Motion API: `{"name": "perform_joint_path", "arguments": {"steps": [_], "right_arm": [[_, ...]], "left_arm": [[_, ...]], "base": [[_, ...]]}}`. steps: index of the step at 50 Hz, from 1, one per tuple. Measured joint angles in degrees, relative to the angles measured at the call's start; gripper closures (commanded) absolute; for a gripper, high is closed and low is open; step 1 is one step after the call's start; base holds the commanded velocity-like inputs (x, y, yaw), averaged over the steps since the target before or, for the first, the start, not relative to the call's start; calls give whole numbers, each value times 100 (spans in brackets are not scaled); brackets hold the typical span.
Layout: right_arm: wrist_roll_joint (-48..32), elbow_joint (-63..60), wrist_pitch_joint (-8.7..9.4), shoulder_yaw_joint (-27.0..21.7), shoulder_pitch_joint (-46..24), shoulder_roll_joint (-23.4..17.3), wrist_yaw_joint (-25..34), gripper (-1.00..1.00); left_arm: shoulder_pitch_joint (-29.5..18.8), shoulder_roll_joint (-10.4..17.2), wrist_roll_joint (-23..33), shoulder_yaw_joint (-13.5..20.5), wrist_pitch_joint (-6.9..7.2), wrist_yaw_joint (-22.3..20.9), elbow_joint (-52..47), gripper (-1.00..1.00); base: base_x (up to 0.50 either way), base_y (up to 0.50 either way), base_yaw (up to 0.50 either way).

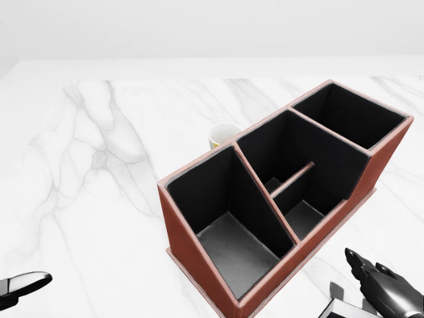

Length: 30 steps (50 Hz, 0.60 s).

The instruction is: Pick up the book and place it in the left compartment of the caddy.

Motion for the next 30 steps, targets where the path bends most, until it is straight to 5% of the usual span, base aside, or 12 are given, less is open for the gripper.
{"name": "perform_joint_path", "arguments": {"steps": [17,19,21,22,23,30], "right_arm": [[-34,333,0,124,-18,-59,0,-98],[-38,377,0,145,-18,-63,0,-79],[-41,413,0,165,-15,-67,0,65],[-38,428,0,174,-14,-69,0,88],[-35,440,0,182,-12,-70,0,100],[-20,494,0,229,10,-70,0,100]], "left_arm": [[-1,8,10,-36,-28,7,42,-100],[-3,11,10,-35,-23,10,39,-100],[-5,13,11,-33,-17,14,33,-100],[-5,14,11,-32,-14,16,29,-100],[-6,15,11,-31,-11,17,25,-100],[-5,14,22,-29,6,26,-2,-100]], "base": [[0,0,0],[0,0,0],[0,0,0],[0,0,0],[0,0,0],[0,0,0]]}}
